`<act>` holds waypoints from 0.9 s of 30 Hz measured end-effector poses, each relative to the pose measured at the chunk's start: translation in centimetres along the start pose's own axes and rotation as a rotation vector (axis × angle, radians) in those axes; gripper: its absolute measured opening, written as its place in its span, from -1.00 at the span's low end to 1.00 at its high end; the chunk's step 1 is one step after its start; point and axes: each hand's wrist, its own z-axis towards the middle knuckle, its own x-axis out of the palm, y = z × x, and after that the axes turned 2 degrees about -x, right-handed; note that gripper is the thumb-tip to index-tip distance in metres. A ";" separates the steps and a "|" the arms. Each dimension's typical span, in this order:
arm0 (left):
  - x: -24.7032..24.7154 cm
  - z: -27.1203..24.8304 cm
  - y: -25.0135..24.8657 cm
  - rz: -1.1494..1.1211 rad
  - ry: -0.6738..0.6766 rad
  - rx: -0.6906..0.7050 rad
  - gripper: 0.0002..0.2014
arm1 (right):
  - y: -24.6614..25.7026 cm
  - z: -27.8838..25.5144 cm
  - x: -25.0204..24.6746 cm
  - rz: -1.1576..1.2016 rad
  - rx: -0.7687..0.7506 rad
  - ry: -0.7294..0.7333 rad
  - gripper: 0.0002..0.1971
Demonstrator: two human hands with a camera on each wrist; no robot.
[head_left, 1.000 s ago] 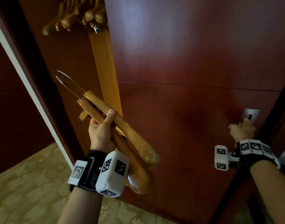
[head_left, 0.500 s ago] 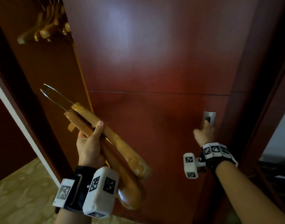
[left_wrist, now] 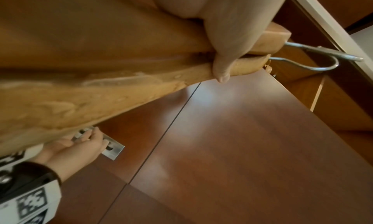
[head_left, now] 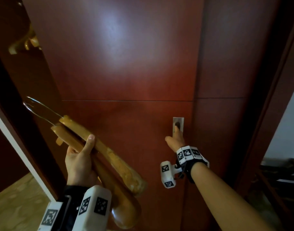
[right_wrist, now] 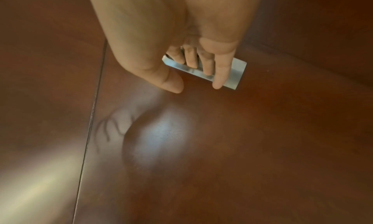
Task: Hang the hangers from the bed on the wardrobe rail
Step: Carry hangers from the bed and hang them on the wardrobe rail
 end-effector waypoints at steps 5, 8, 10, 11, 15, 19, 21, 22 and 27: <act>-0.7 0.7 -0.4 0.004 -0.008 0.035 -0.59 | 1.5 -0.4 1.9 -0.013 0.003 0.096 -0.17; -0.7 1.4 -0.7 0.007 -0.009 0.053 -0.60 | 2.2 -0.3 3.2 -0.023 -0.009 0.135 -0.17; -0.6 1.9 -0.9 0.015 -0.033 0.070 -0.62 | 2.8 -0.2 3.9 -0.022 -0.012 0.162 -0.19; -0.6 2.3 -0.9 0.010 -0.047 0.080 -0.60 | 3.2 -0.1 4.2 -0.020 -0.012 0.181 -0.19; -0.3 3.3 -0.8 0.000 -0.074 0.100 -0.63 | 4.0 0.4 5.6 -0.014 0.007 0.272 -0.20; -0.3 4.1 -0.2 0.028 -0.096 0.094 -0.83 | 4.8 0.9 7.1 -0.031 0.018 0.368 -0.17; -0.2 4.3 -0.2 0.038 -0.111 0.095 -0.89 | 5.4 0.9 7.7 -0.031 -0.009 0.430 -0.14; 0.0 4.4 -0.3 0.037 -0.112 0.101 -0.90 | 5.4 1.5 8.0 -0.011 -0.014 0.460 -0.13; 0.9 5.0 -0.4 0.069 -0.139 0.165 -0.91 | 5.7 2.3 5.4 0.106 -0.074 0.416 -0.42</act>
